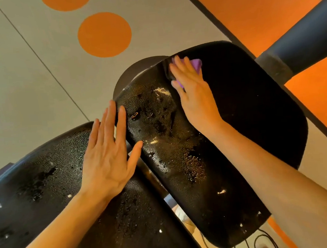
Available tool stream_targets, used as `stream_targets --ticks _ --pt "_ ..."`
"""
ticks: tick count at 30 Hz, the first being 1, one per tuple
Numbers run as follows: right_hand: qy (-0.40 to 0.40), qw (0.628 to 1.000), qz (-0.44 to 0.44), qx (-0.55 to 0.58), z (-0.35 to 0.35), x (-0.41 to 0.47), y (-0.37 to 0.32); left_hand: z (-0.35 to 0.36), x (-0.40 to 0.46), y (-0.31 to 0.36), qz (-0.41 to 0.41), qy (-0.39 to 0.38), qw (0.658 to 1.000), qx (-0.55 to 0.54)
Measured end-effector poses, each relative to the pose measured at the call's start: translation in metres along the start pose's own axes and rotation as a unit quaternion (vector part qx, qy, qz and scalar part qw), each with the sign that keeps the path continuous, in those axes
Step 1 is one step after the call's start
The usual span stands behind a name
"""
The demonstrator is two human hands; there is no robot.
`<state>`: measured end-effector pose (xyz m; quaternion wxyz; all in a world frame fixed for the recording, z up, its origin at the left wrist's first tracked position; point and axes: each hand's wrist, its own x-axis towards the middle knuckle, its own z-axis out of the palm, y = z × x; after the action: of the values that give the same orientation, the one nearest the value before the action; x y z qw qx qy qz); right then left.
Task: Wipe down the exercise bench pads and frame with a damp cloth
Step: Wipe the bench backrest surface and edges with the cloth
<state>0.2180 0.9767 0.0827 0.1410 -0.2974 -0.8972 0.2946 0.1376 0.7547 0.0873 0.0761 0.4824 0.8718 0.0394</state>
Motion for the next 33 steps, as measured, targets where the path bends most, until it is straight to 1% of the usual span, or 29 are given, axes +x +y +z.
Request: stream_targets --ticks 3,4,6,9,10,12,14,15,16,17,18,21,22,23,24,26,27,28,29,30,31,32,33 --pt "-0.032 0.999 -0.01 0.0 -0.017 -0.083 0.004 0.0 -0.001 -0.001 0.002 0.004 1.0 -0.005" --pt "-0.041 0.999 -0.011 -0.009 -0.02 -0.096 0.003 0.0 -0.001 0.0 0.001 0.007 1.0 -0.007" --pt "-0.012 1.0 -0.01 -0.005 -0.014 -0.068 -0.001 -0.001 -0.001 0.0 0.002 0.005 1.0 -0.01" --pt "0.019 0.999 0.024 -0.015 0.006 0.023 -0.015 0.0 0.0 0.001 0.001 0.002 1.0 -0.006" --pt "0.021 0.999 0.028 -0.013 0.008 0.039 -0.018 0.0 -0.001 0.001 0.001 0.0 1.0 -0.005" --pt "0.017 0.999 0.03 -0.005 0.012 0.021 -0.018 0.0 0.0 0.001 0.003 0.0 1.0 -0.006" --pt "0.002 1.0 0.013 -0.014 0.007 -0.04 -0.02 0.0 0.0 0.001 0.002 -0.002 1.0 -0.012" --pt "-0.018 1.0 0.007 -0.017 0.003 -0.066 -0.021 -0.001 -0.001 0.0 -0.001 -0.001 1.0 -0.014" --pt "-0.03 0.999 -0.004 -0.026 0.001 -0.073 -0.02 -0.001 -0.001 0.0 -0.004 0.0 1.0 -0.015" --pt "-0.024 1.0 -0.012 -0.016 0.001 -0.06 -0.017 -0.001 0.0 0.0 -0.005 0.0 1.0 -0.015" --pt "0.001 1.0 -0.005 -0.006 0.003 -0.035 -0.016 -0.001 0.0 0.0 -0.002 -0.003 1.0 -0.015" --pt "0.063 0.995 0.074 -0.008 0.014 0.036 -0.023 0.0 0.0 0.0 0.001 0.006 1.0 -0.014" --pt "0.075 0.992 0.098 -0.009 0.022 0.036 -0.03 0.0 0.0 0.0 0.002 0.009 1.0 -0.013" --pt "0.071 0.993 0.096 -0.006 0.028 0.023 -0.037 0.0 0.0 0.001 0.003 0.009 1.0 -0.013" --pt "0.047 0.997 0.056 -0.009 0.03 0.002 -0.043 0.0 0.0 0.001 0.003 0.008 1.0 -0.015" --pt "-0.045 0.998 -0.049 -0.009 0.024 -0.037 -0.041 -0.001 -0.001 0.001 0.0 0.006 1.0 -0.015" --pt "-0.077 0.993 -0.09 -0.017 0.013 -0.034 -0.031 -0.001 -0.001 0.001 -0.001 0.005 1.0 -0.015" --pt "-0.076 0.992 -0.099 -0.02 0.004 -0.019 -0.018 -0.002 -0.001 0.001 -0.001 0.005 1.0 -0.014" --pt "-0.044 0.997 -0.062 -0.015 -0.002 0.002 -0.009 -0.002 0.0 0.001 0.002 0.006 1.0 -0.015" --pt "0.008 1.0 0.001 -0.003 -0.007 0.022 -0.002 -0.001 0.0 0.001 0.004 0.007 1.0 -0.014" --pt "0.053 0.996 0.069 0.004 -0.006 0.036 -0.002 -0.001 0.0 0.001 0.004 0.008 1.0 -0.011" --pt "0.081 0.99 0.112 -0.01 0.002 0.037 -0.011 -0.001 0.0 0.001 0.004 0.008 1.0 -0.008" --pt "0.089 0.989 0.118 -0.021 0.015 0.028 -0.026 0.0 0.0 0.001 0.003 0.006 1.0 -0.006"
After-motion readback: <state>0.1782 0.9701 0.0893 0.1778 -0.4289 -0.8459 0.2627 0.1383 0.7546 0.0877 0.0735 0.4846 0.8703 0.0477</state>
